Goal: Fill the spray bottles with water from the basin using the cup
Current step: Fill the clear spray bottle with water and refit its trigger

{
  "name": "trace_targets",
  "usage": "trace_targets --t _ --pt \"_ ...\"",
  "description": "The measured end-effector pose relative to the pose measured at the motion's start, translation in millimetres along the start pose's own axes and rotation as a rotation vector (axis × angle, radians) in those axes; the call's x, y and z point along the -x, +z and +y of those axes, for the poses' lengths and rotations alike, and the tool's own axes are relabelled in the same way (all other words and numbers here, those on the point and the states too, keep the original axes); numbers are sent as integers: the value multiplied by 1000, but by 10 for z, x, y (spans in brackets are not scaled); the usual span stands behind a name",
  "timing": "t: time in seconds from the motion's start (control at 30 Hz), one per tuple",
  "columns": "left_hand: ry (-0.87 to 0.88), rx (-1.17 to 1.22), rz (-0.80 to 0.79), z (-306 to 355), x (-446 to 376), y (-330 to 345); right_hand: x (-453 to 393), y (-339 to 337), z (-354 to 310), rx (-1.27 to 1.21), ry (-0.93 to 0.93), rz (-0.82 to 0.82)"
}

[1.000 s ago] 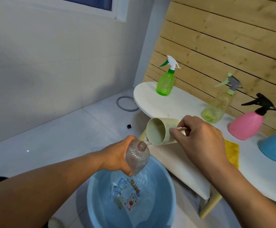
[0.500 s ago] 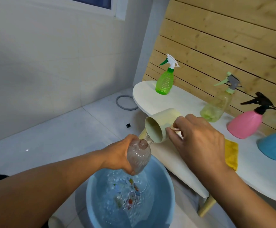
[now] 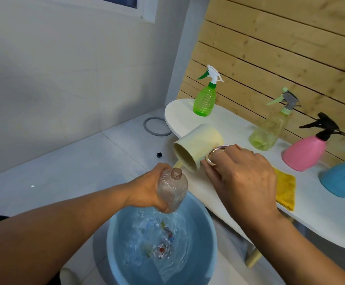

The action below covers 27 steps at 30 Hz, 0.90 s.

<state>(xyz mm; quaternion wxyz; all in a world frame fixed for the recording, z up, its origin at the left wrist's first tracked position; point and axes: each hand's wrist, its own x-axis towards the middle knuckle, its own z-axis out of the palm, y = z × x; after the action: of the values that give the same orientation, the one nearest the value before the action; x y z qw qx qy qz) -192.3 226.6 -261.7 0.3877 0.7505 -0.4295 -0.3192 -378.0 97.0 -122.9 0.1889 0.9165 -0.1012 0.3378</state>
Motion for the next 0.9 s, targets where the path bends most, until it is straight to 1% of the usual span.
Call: trace_targets --t 0.13,0.27,0.43,0.6,0.9 --pt "-23 90 38 -6 34 -38 18 12 24 -90 272 -151" --pt "-59 155 78 -66 64 -92 33 45 35 -146 424 -350" --pt "-72 155 86 -118 106 -123 110 271 50 -182 506 -524" --pt "-78 141 77 -145 126 -128 228 723 68 -284 609 -672" --pt "-63 124 97 -125 106 -115 537 1593 -54 -334 655 -935"
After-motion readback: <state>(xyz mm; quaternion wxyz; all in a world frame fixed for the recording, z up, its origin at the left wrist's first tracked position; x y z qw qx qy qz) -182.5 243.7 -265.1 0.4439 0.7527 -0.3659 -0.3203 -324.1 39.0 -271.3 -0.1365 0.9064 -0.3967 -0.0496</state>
